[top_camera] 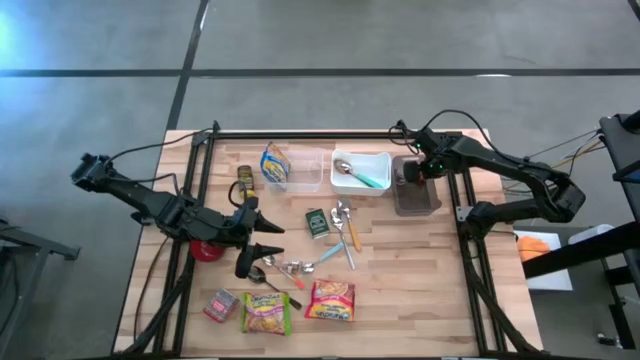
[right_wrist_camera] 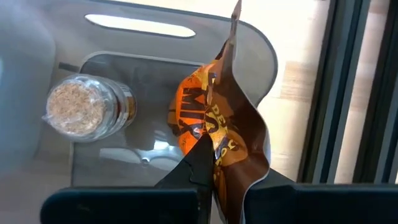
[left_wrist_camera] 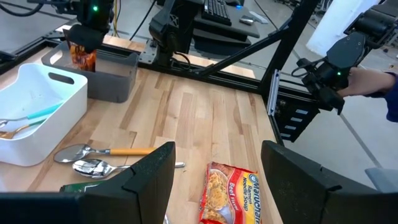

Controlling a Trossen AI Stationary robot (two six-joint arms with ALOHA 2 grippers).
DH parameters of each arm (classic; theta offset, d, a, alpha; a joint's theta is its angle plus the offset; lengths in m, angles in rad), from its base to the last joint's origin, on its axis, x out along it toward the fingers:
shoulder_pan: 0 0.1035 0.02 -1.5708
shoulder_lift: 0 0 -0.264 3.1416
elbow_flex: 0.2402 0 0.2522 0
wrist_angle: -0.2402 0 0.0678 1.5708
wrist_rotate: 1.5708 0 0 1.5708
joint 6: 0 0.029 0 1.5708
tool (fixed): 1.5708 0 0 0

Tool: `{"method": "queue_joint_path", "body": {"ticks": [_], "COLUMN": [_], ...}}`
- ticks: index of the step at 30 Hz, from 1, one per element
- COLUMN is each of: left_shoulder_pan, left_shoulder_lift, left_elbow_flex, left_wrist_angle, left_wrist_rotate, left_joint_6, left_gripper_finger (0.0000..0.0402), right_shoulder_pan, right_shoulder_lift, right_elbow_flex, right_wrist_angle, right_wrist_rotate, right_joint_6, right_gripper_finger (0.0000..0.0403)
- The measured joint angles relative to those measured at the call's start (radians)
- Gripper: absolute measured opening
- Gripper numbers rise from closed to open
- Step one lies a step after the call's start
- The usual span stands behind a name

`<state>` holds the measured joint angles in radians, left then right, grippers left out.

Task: Pick & Place Food Item
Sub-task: Put the orange seasoning bag into the black bin

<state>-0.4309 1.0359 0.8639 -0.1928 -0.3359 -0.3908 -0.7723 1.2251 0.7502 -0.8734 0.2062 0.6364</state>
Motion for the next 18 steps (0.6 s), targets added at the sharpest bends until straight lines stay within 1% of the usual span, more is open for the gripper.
{"method": "queue_joint_path", "body": {"ticks": [2, 4, 13, 18], "left_shoulder_pan": [0.0, 0.0, 0.0, 0.0], "left_shoulder_lift": [0.0, 0.0, 0.0, 0.0], "left_elbow_flex": [0.0, 0.0, 0.0, 0.0], "left_wrist_angle": [0.0, 0.0, 0.0, 0.0], "left_wrist_rotate": [0.0, 0.0, 0.0, 0.0], "left_joint_6": [0.0, 0.0, 0.0, 0.0], "left_gripper_finger": [0.0243, 0.0243, 0.0242, 0.0242], "right_shoulder_pan": [0.001, 0.001, 0.002, 0.002], "right_shoulder_lift": [0.0, 0.0, 0.0, -0.01], "right_elbow_flex": [0.0, 0.0, 0.0, 0.001], "right_wrist_angle": [0.0, 0.0, -0.003, -0.009], "right_wrist_rotate": [-0.002, -0.003, -0.044, -0.076], "right_joint_6": [-0.006, -0.009, -0.002, -0.002], "right_gripper_finger": [0.0018, 0.0037, 0.0166, 0.021]}}
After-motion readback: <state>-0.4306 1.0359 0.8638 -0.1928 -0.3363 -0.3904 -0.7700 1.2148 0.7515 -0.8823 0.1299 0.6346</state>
